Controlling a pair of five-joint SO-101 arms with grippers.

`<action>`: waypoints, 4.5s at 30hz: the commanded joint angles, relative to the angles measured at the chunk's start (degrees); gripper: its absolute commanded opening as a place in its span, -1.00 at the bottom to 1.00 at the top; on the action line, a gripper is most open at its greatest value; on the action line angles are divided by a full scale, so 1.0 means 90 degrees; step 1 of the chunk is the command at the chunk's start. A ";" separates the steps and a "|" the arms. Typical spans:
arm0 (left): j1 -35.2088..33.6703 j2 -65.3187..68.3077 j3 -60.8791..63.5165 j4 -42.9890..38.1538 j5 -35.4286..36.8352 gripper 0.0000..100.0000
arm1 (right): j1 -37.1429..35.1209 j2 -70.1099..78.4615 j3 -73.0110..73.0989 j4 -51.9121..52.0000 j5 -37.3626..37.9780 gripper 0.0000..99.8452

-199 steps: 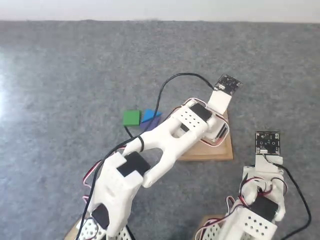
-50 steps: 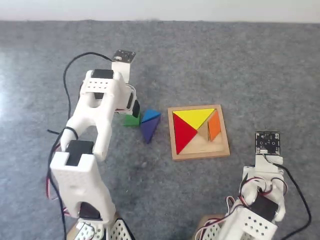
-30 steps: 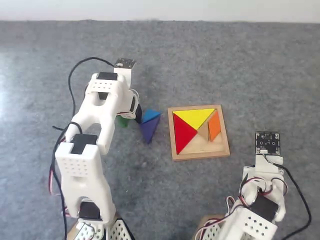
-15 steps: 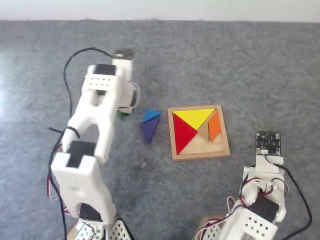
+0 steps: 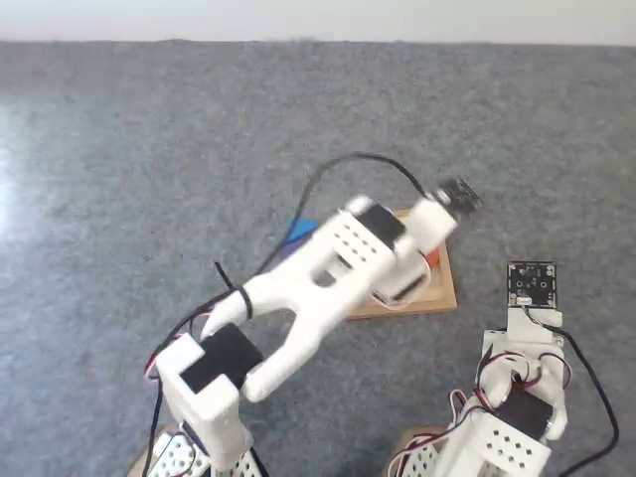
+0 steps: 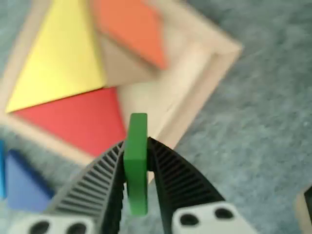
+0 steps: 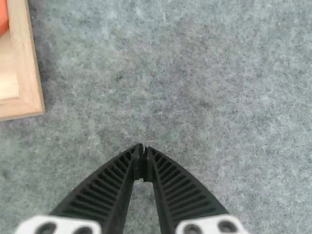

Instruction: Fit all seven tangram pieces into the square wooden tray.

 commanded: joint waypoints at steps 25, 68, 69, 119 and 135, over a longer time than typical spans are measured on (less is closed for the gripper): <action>0.0088 0.0518 0.0640 -0.1602 -0.0244 -0.98 | 0.0044 -0.0112 0.0098 0.0024 0.0068 -0.99; -0.1426 -0.0322 0.0230 -0.1104 0.0029 -0.70 | 0.0034 -0.0112 0.0098 0.0024 0.0068 -0.99; -0.1436 -0.0322 0.0200 -0.1094 0.0029 -0.70 | 0.0034 -0.0112 0.0098 0.0024 0.0068 -0.99; 0.0107 -0.0244 0.0435 -0.2442 -0.1241 -0.70 | 0.0034 -0.0112 0.0098 0.0015 0.0068 -0.99; -0.0039 0.0967 -0.0132 -0.2882 -0.1368 -0.66 | 0.0034 -0.0112 0.0098 0.0015 0.0068 -0.99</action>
